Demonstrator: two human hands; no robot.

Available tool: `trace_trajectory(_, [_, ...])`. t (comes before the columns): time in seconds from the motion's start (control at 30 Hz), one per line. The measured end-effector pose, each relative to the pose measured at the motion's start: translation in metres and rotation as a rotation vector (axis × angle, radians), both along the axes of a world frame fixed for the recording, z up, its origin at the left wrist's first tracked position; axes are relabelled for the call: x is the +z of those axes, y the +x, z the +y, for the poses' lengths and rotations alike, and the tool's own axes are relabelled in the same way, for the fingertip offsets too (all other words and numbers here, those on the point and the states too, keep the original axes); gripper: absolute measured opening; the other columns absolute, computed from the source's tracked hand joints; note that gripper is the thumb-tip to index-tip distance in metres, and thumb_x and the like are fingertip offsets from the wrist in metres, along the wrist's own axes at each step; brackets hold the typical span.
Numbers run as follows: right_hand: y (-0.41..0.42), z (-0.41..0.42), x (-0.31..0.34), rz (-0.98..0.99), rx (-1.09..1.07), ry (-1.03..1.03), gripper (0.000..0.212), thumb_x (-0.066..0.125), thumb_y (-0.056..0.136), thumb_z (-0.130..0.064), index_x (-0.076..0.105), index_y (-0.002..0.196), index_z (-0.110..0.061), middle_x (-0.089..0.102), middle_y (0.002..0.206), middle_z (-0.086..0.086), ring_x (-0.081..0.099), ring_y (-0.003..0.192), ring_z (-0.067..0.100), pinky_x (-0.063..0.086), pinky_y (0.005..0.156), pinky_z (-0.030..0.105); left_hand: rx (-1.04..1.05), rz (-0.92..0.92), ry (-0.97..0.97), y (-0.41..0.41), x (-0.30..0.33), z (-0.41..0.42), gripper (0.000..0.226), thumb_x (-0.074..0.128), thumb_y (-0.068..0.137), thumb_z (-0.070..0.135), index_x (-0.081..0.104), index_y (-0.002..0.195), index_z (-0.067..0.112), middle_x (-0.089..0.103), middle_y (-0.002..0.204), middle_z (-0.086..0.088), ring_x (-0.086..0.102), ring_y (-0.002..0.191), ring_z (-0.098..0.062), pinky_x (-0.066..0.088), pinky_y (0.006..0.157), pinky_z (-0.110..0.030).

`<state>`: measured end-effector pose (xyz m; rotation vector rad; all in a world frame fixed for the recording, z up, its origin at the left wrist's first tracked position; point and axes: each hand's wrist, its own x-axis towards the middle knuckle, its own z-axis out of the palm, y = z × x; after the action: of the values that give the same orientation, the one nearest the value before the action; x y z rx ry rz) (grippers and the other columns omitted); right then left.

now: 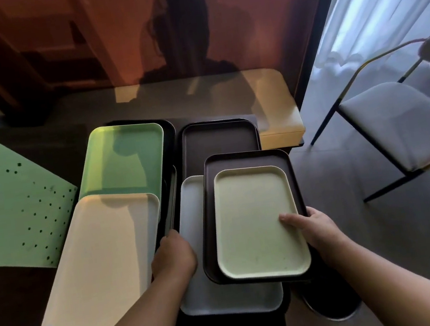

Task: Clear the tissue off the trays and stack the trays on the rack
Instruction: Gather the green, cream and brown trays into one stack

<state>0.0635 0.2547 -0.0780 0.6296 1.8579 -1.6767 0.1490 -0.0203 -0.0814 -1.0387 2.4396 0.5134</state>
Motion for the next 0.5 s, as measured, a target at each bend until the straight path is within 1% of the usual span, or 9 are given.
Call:
trace_trajectory(0.07, [0.001, 0.001, 0.0, -0.008, -0.003, -0.014, 0.034, 0.083, 0.082, -0.016, 0.069, 0.11, -0.004, 0.081, 0.093, 0.015, 0.079, 0.082, 0.035, 0.064, 0.079, 0.053, 0.095, 0.056, 0.051, -0.004, 0.003, -0.002, 0.019, 0.04, 0.095, 0.01, 0.045, 0.113, 0.005, 0.062, 0.114, -0.017, 0.062, 0.103, -0.04, 0.05, 0.08, -0.043])
trace_trajectory(0.13, [0.001, -0.001, 0.004, -0.014, -0.011, -0.056, 0.026, 0.08, 0.085, -0.013, 0.07, 0.107, -0.004, 0.081, 0.092, 0.016, 0.079, 0.08, 0.034, 0.064, 0.07, 0.045, 0.176, 0.16, 0.141, -0.004, 0.007, -0.005, 0.016, 0.037, 0.097, 0.011, 0.044, 0.111, 0.005, 0.062, 0.111, -0.018, 0.061, 0.1, -0.038, 0.049, 0.082, -0.042])
trace_trajectory(0.17, [0.0, -0.002, 0.006, -0.017, -0.013, -0.078, 0.024, 0.079, 0.086, -0.012, 0.07, 0.106, -0.004, 0.081, 0.092, 0.017, 0.079, 0.08, 0.035, 0.063, 0.069, 0.044, 0.212, 0.222, 0.183, -0.003, 0.01, -0.006, 0.015, 0.037, 0.099, 0.012, 0.045, 0.111, 0.006, 0.062, 0.109, -0.017, 0.06, 0.098, -0.037, 0.048, 0.083, -0.042])
trace_trajectory(0.27, [0.0, -0.008, 0.01, -0.016, -0.015, -0.116, 0.026, 0.077, 0.086, -0.01, 0.069, 0.11, -0.003, 0.08, 0.096, 0.019, 0.078, 0.086, 0.039, 0.063, 0.08, 0.052, 0.285, 0.412, 0.288, 0.002, 0.019, -0.004, 0.017, 0.04, 0.103, 0.017, 0.049, 0.113, 0.008, 0.062, 0.107, -0.014, 0.058, 0.097, -0.032, 0.045, 0.084, -0.037])
trace_trajectory(0.37, [0.0, -0.017, 0.016, 0.022, 0.006, -0.139, 0.029, 0.077, 0.086, -0.009, 0.07, 0.114, -0.004, 0.08, 0.099, 0.018, 0.077, 0.09, 0.039, 0.061, 0.087, 0.055, 0.349, 0.512, 0.358, 0.003, 0.024, -0.003, 0.02, 0.044, 0.102, 0.015, 0.053, 0.117, 0.006, 0.063, 0.107, -0.013, 0.058, 0.099, -0.029, 0.038, 0.081, -0.031])
trace_trajectory(0.43, [-0.002, -0.021, 0.023, 0.079, 0.047, -0.148, 0.027, 0.076, 0.087, -0.007, 0.071, 0.113, -0.006, 0.08, 0.101, 0.016, 0.077, 0.092, 0.038, 0.061, 0.088, 0.054, 0.389, 0.56, 0.372, 0.001, 0.026, -0.008, 0.023, 0.046, 0.102, 0.016, 0.056, 0.12, 0.006, 0.064, 0.111, -0.012, 0.059, 0.103, -0.028, 0.04, 0.085, -0.031])
trace_trajectory(0.5, [-0.005, -0.025, 0.034, 0.135, 0.1, -0.145, 0.023, 0.076, 0.088, -0.007, 0.072, 0.111, -0.01, 0.081, 0.101, 0.013, 0.077, 0.092, 0.034, 0.061, 0.086, 0.05, 0.423, 0.625, 0.424, -0.004, 0.028, -0.016, 0.022, 0.05, 0.101, 0.019, 0.06, 0.117, 0.009, 0.069, 0.11, -0.011, 0.063, 0.106, -0.031, 0.048, 0.094, -0.038])
